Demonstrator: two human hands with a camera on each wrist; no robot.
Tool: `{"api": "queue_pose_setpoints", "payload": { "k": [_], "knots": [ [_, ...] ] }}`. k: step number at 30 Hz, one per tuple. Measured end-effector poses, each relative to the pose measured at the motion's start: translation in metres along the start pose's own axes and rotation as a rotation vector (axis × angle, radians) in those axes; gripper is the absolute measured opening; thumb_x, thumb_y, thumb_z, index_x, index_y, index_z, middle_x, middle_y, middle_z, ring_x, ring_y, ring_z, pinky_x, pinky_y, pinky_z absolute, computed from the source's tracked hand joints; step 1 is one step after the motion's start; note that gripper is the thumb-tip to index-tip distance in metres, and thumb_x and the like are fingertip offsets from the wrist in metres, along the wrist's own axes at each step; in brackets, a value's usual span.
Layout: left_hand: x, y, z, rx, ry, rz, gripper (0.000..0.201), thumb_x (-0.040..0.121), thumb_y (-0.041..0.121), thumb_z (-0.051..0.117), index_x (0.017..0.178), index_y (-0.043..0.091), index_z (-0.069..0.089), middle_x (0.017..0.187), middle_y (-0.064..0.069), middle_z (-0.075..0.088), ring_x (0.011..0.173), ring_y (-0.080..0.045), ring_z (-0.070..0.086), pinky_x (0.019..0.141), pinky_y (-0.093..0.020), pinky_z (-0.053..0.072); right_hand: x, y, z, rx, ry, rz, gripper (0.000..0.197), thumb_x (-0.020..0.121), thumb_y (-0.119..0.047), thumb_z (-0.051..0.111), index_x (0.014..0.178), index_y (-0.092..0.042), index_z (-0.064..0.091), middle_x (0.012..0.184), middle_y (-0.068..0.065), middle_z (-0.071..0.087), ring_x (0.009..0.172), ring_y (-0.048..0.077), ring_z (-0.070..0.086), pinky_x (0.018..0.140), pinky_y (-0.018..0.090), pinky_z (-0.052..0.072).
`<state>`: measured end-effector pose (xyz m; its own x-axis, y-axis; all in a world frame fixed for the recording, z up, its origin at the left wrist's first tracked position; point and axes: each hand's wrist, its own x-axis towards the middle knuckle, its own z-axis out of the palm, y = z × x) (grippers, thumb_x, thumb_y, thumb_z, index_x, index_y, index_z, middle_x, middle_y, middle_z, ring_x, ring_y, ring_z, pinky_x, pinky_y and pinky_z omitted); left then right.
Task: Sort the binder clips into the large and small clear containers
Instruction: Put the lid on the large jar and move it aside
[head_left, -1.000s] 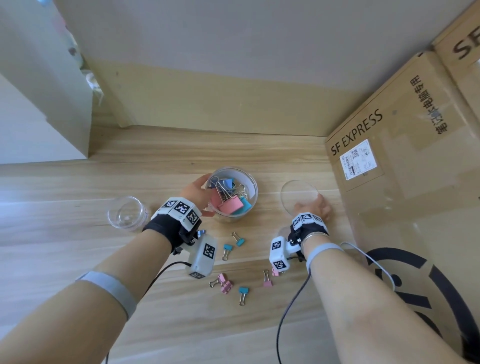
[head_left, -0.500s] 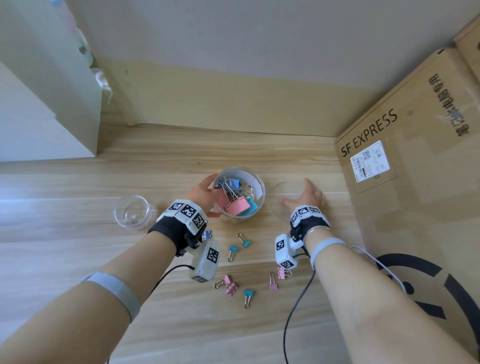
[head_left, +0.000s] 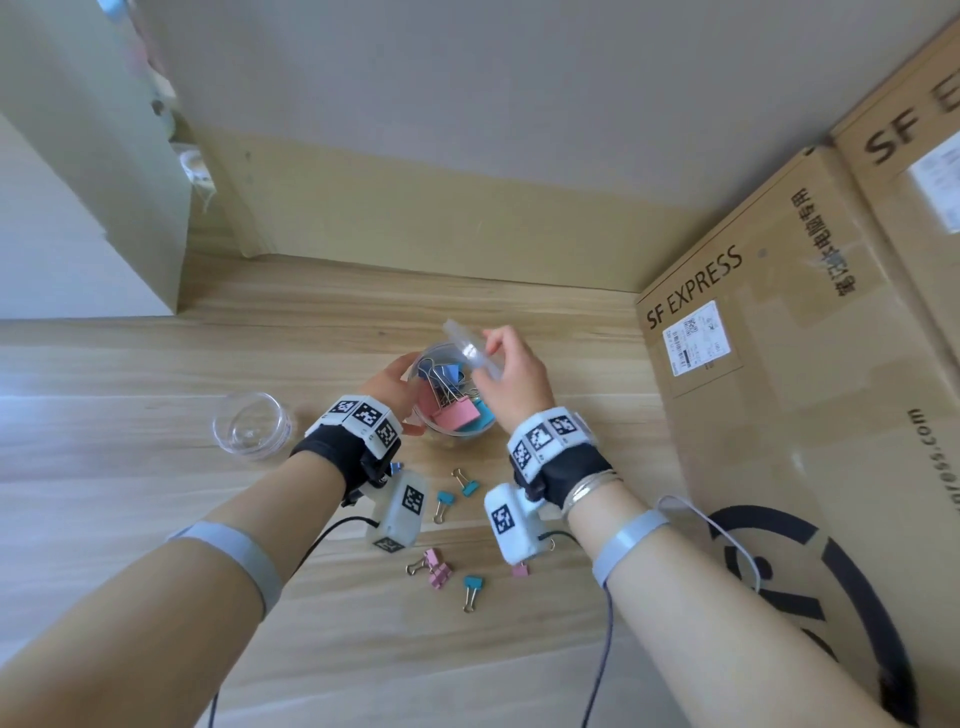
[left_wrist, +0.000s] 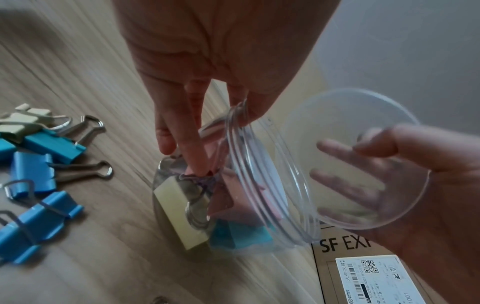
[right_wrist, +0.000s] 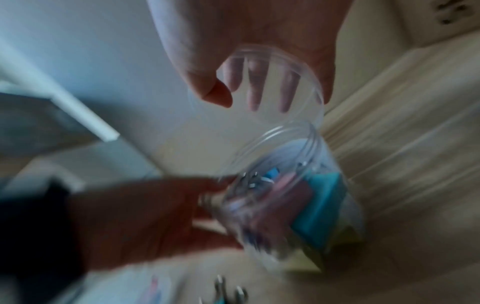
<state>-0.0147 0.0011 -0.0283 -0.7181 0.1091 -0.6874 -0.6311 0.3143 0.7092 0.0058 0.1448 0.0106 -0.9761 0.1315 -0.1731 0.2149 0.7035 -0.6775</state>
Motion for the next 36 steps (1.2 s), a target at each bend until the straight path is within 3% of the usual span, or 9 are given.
{"api": "queue_pose_setpoints", "payload": {
  "k": [3, 5, 7, 9, 14, 18, 24, 32, 36],
  "knots": [
    [-0.002, -0.002, -0.004, -0.022, -0.008, 0.004, 0.041, 0.1, 0.03, 0.029, 0.14, 0.025, 0.035, 0.133, -0.014, 0.052, 0.092, -0.029, 0.061, 0.057, -0.03, 0.059, -0.015, 0.0, 0.02, -0.343, -0.166, -0.126, 0.044, 0.08, -0.013, 0.056, 0.122, -0.022, 0.043, 0.142, 0.002, 0.044, 0.131, 0.028, 0.041, 0.106, 0.046, 0.036],
    [0.0, -0.007, -0.007, -0.065, 0.005, 0.013, 0.041, 0.1, 0.027, 0.028, 0.14, 0.02, 0.035, 0.124, -0.012, 0.053, 0.089, -0.029, 0.063, 0.061, -0.032, 0.06, -0.022, 0.003, 0.025, -0.447, -0.23, -0.137, 0.06, 0.08, -0.022, 0.055, 0.135, -0.032, 0.033, 0.155, -0.005, 0.023, 0.145, 0.024, 0.014, 0.115, 0.049, 0.019],
    [0.003, -0.011, -0.01, -0.108, 0.007, 0.009, 0.043, 0.099, 0.015, 0.028, 0.142, 0.019, 0.034, 0.105, -0.009, 0.055, 0.071, -0.02, 0.058, 0.049, -0.024, 0.057, -0.026, 0.009, 0.029, -0.482, -0.273, -0.15, 0.067, 0.079, -0.031, 0.057, 0.139, -0.038, 0.027, 0.158, -0.008, 0.014, 0.146, 0.024, 0.003, 0.117, 0.05, 0.013],
    [0.004, -0.014, -0.011, -0.063, -0.016, 0.019, 0.052, 0.094, 0.001, 0.029, 0.143, 0.021, 0.032, 0.105, -0.012, 0.057, 0.065, -0.02, 0.055, 0.053, -0.026, 0.055, -0.031, 0.011, 0.03, -0.519, -0.291, -0.145, 0.065, 0.079, -0.038, 0.058, 0.137, -0.039, 0.03, 0.157, -0.009, 0.013, 0.146, 0.024, 0.003, 0.116, 0.052, 0.014],
    [0.0, -0.019, -0.012, 0.404, -0.003, 0.219, 0.071, 0.082, -0.002, 0.051, 0.145, 0.02, 0.026, 0.14, -0.012, 0.049, 0.116, -0.032, 0.055, 0.098, -0.04, 0.046, -0.02, 0.0, 0.026, -0.585, -0.244, -0.15, 0.076, 0.071, -0.055, 0.065, 0.136, -0.046, 0.027, 0.156, -0.006, 0.009, 0.142, 0.028, 0.006, 0.109, 0.055, 0.019],
    [0.001, -0.024, -0.007, 0.51, -0.015, 0.324, 0.104, 0.068, 0.011, 0.077, 0.147, 0.013, 0.011, 0.151, -0.012, 0.029, 0.138, -0.027, 0.031, 0.112, -0.036, 0.029, 0.006, -0.015, 0.02, -0.576, -0.544, -0.009, 0.113, 0.062, -0.049, 0.079, 0.139, -0.056, -0.003, 0.155, -0.009, -0.024, 0.142, 0.034, -0.022, 0.108, 0.069, 0.006],
    [0.014, -0.036, 0.003, 0.552, 0.008, 0.358, 0.13, 0.052, 0.026, 0.089, 0.147, 0.005, 0.002, 0.154, -0.013, 0.021, 0.144, -0.03, 0.02, 0.118, -0.043, 0.022, 0.015, -0.023, 0.018, -0.72, -0.613, -0.066, 0.116, 0.059, -0.039, 0.083, 0.142, -0.052, 0.003, 0.156, -0.002, -0.007, 0.141, 0.042, -0.004, 0.101, 0.06, 0.036],
    [0.015, -0.04, 0.0, 0.429, -0.013, 0.361, 0.122, 0.056, 0.015, 0.087, 0.147, 0.017, 0.007, 0.15, -0.008, 0.033, 0.134, -0.026, 0.04, 0.109, -0.034, 0.035, 0.016, -0.017, 0.024, -0.75, -0.465, 0.051, 0.102, 0.067, -0.075, 0.055, 0.146, -0.042, -0.001, 0.152, 0.01, 0.009, 0.126, 0.045, 0.032, 0.09, 0.046, 0.046],
    [0.012, -0.039, -0.001, 0.407, -0.073, 0.373, 0.124, 0.051, 0.014, 0.089, 0.146, 0.015, 0.009, 0.147, -0.007, 0.037, 0.133, -0.025, 0.041, 0.106, -0.031, 0.035, 0.018, -0.017, 0.019, -0.685, -0.452, 0.232, 0.099, 0.074, -0.073, 0.049, 0.148, -0.034, -0.005, 0.15, 0.018, 0.015, 0.125, 0.044, 0.041, 0.089, 0.045, 0.046]
  ]
}}
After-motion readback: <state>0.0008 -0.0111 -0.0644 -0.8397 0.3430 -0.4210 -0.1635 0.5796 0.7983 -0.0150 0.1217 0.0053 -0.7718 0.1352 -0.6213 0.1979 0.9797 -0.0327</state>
